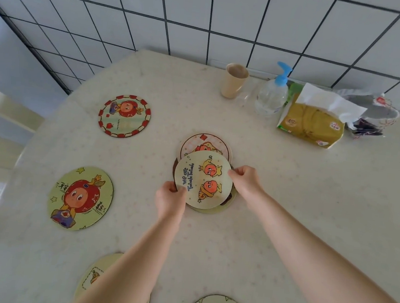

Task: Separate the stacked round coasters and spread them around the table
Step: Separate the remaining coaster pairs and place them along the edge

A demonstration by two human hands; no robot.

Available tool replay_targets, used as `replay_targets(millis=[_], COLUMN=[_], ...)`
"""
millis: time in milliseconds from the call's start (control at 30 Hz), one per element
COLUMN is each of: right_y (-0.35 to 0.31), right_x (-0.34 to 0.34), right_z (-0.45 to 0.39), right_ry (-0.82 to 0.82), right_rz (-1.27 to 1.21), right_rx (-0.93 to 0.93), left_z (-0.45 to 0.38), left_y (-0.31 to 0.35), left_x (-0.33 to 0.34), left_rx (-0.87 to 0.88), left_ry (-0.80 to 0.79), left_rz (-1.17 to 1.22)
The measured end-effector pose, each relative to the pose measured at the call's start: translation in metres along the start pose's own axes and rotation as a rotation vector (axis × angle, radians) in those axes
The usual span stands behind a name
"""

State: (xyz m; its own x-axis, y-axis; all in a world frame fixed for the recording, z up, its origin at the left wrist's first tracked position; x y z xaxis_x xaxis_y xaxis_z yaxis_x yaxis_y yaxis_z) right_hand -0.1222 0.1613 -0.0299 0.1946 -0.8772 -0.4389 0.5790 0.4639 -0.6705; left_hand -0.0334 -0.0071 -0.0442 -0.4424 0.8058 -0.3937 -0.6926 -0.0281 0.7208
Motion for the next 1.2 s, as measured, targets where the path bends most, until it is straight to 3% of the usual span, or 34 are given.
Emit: replay_targets(millis=[233,467,933,1200], right_y=[0.0,0.033,0.227,0.312], right_x=[-0.004,-0.033,-0.172,-0.238], right_z=[0.01,0.035,0.141,0.197], right_ry=[0.005,-0.015,-0.116,-0.094], right_rz=[-0.083,-0.097,-0.216,-0.183], right_rx=[-0.052,-0.095,-0.056,-0.001], left_z=[0.009,0.052,0.257,0.35], left_y=[-0.002,-0.02,-0.131,-0.179], left_x=[0.005,0.01,0.092,0.121], left_rx=[-0.115,-0.1,-0.025,0.015], left_ry=[-0.017,-0.056,-0.027,-0.112], left_rz=[0.203,0.211,0.16,0.015])
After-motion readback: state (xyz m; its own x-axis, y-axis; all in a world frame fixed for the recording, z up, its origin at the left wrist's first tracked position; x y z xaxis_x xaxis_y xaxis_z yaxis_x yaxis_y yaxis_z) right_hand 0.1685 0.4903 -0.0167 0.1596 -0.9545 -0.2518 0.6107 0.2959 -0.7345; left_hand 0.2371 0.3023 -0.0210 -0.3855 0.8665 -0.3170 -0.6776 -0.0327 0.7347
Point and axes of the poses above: each hand's wrist, its own z-axis away from the middle knuckle, its own x-axis out of the palm, y = z × x, the point moved 2 cm from there along -z, towards the middle knuckle, and after that the axes turned 1 degree about -x, right-handed, at the moved point
